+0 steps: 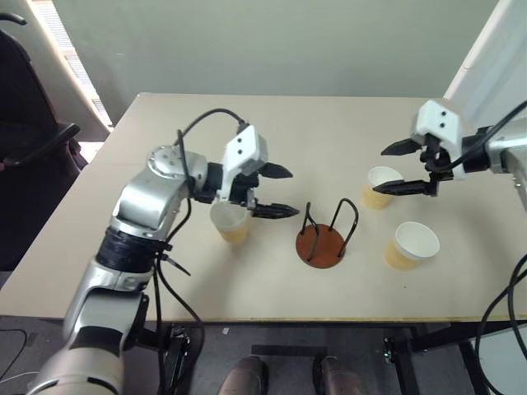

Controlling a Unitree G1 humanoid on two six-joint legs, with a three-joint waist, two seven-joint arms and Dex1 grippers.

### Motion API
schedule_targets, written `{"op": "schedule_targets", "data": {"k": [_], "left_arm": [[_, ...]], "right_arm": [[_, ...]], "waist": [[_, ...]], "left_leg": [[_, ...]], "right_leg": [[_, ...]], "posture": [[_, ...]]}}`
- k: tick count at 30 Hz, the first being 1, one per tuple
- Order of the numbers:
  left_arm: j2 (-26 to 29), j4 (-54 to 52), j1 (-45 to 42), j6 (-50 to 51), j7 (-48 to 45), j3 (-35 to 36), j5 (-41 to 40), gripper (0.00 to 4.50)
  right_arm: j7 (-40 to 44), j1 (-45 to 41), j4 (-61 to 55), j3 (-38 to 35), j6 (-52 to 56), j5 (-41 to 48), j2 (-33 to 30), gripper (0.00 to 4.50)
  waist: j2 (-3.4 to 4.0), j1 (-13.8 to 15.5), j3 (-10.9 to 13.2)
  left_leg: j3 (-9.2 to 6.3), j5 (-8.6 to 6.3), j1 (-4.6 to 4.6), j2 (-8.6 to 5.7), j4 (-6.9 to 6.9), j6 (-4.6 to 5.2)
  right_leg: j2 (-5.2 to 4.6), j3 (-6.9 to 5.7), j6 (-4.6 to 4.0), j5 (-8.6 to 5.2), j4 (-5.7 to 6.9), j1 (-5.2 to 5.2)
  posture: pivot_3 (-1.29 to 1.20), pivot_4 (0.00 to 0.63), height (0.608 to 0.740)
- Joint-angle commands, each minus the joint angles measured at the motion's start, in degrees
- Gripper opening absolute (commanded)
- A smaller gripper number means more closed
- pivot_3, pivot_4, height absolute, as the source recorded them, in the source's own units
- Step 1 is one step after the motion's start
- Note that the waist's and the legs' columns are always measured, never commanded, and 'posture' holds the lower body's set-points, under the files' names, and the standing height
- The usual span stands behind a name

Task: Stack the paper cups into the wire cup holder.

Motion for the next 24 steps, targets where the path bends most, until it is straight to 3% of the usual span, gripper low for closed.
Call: {"op": "schedule_targets", "data": {"k": [1,9,14,17,24], "left_arm": [[1.1,-0.5,-2.0,-0.3,0.2,1.8,-0.3,4.36],[2.5,-0.7,-1.1,-1.5,1.9,2.3,0.2,4.36],[2.4,-1.3,-1.0,-1.4,2.5,2.3,0.0,4.36],[2.7,-1.5,-0.7,-1.6,2.5,2.4,0.0,4.42],[3.2,-1.5,-0.2,-2.1,1.9,2.0,0.1,4.42]], "right_arm": [[2.1,-3.4,7.2,2.5,-7.8,-7.3,1.9,4.5],[-0.9,-10.9,32.6,6.7,-20.2,-20.1,10.8,4.5],[-2.3,-13.4,42.3,7.0,-25.1,-24.8,13.9,4.5],[-2.2,-14.3,44.6,6.2,-26.7,-25.9,15.4,3.97],[0.8,-15.1,44.3,4.0,-27.4,-25.5,15.8,1.45]], "waist": [[0.0,0.1,0.0],[0.01,0.1,0.0],[0.01,0.1,0.0],[0.01,0.1,0.0],[0.01,0.1,0.0]], "left_leg": [[-0.01,0.0,-0.01,0.0,0.0,0.0],[-0.01,-0.05,-0.03,0.0,-0.07,-0.07],[-0.08,-0.12,-0.04,0.0,-0.11,-0.21],[-0.07,-0.16,-0.05,0.0,-0.12,-0.28],[-0.08,-0.23,-0.05,0.01,-0.15,-0.4]], "right_leg": [[0.0,-0.01,-0.01,0.0,0.0,0.0],[-0.01,-0.01,-0.15,0.06,0.0,-0.09],[-0.01,-0.04,-0.21,0.05,0.03,-0.13],[0.0,-0.04,-0.22,0.05,0.02,-0.14],[0.01,-0.04,-0.26,0.03,0.02,-0.15]], "posture": [[0.0,0.15,0.74],[0.0,0.15,0.74],[0.0,0.15,0.74],[0.0,0.15,0.74],[0.0,0.15,0.74]]}}
